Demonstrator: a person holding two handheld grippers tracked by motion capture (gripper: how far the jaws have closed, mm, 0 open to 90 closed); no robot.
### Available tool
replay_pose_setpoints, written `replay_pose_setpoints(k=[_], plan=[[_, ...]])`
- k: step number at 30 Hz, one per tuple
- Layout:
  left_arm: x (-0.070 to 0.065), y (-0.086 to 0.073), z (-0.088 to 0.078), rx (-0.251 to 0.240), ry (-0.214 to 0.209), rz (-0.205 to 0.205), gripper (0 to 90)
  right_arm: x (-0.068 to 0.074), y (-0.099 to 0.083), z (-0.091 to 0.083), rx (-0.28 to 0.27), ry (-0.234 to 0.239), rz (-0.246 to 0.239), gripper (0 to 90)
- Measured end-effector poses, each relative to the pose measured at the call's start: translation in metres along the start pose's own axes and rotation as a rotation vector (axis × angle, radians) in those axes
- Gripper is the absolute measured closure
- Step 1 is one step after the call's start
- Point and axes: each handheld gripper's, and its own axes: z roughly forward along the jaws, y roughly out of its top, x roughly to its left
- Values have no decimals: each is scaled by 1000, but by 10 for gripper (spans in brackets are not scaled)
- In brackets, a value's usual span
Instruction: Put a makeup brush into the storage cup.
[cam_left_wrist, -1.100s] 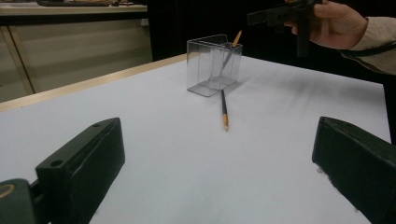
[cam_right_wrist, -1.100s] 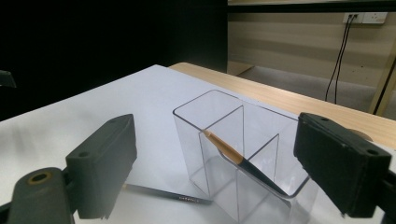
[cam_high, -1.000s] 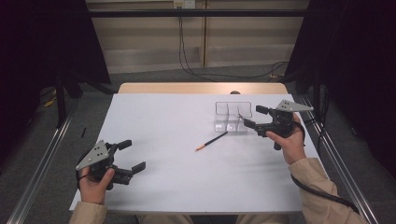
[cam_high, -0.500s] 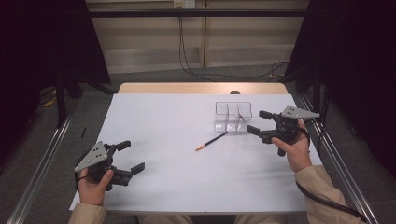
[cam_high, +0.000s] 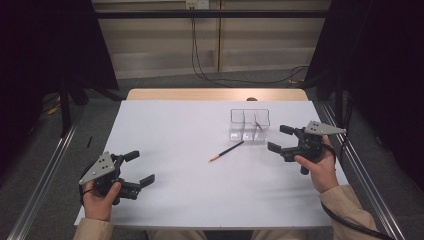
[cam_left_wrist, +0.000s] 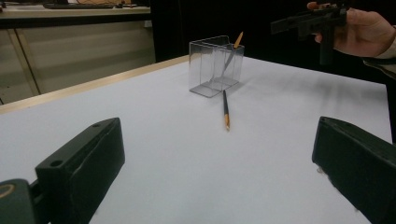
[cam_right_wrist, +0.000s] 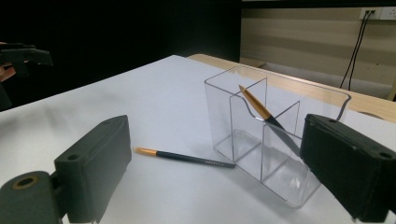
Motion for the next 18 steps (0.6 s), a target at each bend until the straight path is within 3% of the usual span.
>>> replay_pose_setpoints(k=[18], plan=[[2, 0, 5, 5, -6, 3, 24, 6, -12, -15, 0, 3, 10, 69]])
